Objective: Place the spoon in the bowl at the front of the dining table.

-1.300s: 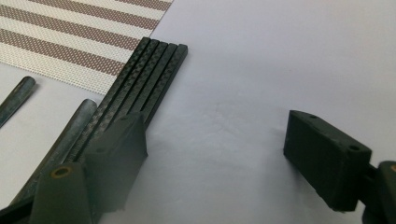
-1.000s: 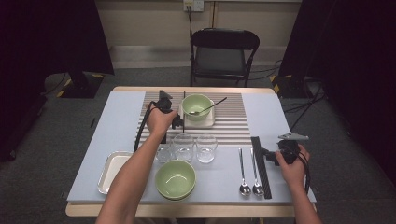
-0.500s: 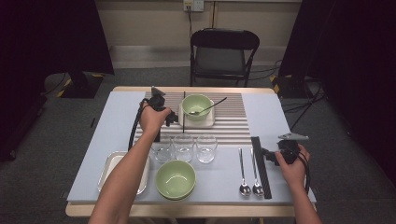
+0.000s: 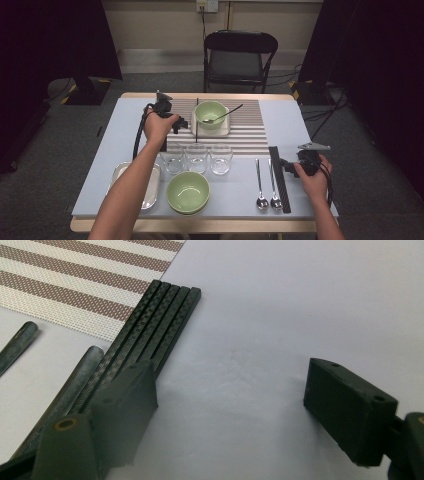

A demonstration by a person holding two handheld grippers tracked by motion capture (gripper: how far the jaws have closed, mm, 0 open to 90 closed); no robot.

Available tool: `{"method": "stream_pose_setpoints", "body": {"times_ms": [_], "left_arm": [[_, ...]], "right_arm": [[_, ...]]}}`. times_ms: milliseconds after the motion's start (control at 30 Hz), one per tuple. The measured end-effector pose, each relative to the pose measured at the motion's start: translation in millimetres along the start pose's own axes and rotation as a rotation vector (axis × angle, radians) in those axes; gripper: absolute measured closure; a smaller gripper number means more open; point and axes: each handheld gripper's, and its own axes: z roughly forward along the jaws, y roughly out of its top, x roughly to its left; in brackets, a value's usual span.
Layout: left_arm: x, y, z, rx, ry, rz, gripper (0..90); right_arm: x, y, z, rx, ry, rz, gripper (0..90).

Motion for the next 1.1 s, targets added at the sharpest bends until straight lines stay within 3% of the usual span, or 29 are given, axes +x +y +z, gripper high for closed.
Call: {"method": "stream_pose_setpoints", "body": {"times_ms": [633, 1100], "left_arm": [[-0.4, -4.3, -17.5, -0.03, 0.006, 0.044, 41.6], [-0.9, -9.1, -22.0, -0.031, -0.033, 0.075, 34.3]], "right_arm": [[0.8, 0.1, -0.5, -0.001, -0.006, -0.003, 19.7], [1.3, 0.3, -0.7, -0.001, -0.013, -0.001, 19.3]]}}
